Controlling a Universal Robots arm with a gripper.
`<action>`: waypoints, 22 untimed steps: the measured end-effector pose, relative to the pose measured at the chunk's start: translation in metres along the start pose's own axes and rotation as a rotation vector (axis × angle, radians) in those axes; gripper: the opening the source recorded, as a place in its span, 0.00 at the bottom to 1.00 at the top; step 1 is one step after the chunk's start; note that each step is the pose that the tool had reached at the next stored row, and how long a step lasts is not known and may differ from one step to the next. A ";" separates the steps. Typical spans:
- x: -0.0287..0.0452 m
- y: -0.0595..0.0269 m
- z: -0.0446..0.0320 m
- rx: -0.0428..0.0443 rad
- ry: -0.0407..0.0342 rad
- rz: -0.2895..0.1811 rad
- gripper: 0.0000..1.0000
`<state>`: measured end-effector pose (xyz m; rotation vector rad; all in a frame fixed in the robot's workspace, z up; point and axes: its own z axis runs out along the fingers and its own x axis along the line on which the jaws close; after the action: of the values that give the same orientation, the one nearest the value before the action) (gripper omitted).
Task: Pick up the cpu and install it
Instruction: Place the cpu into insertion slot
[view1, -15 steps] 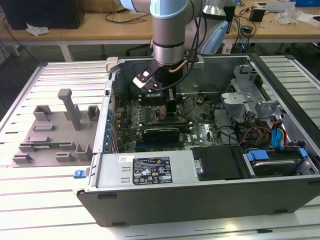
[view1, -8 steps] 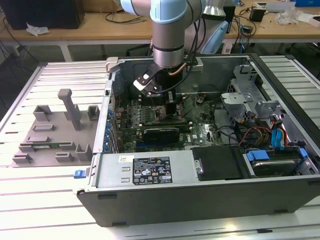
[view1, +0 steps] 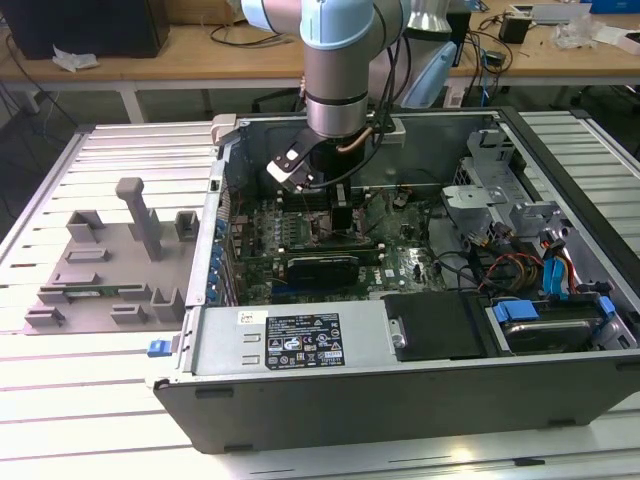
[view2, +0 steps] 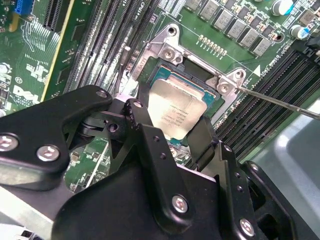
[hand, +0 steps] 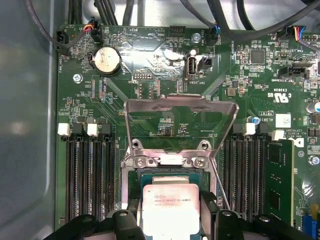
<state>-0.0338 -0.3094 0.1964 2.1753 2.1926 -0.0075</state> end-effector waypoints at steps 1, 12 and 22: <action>0.0001 0.0000 0.0001 0.0000 0.0002 0.000 0.55; 0.0001 0.0008 0.0002 0.0006 -0.0004 0.022 0.55; -0.0001 0.0009 -0.0026 0.0008 -0.0006 0.022 0.62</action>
<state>-0.0330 -0.3094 0.1991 2.1990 2.1690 -0.0081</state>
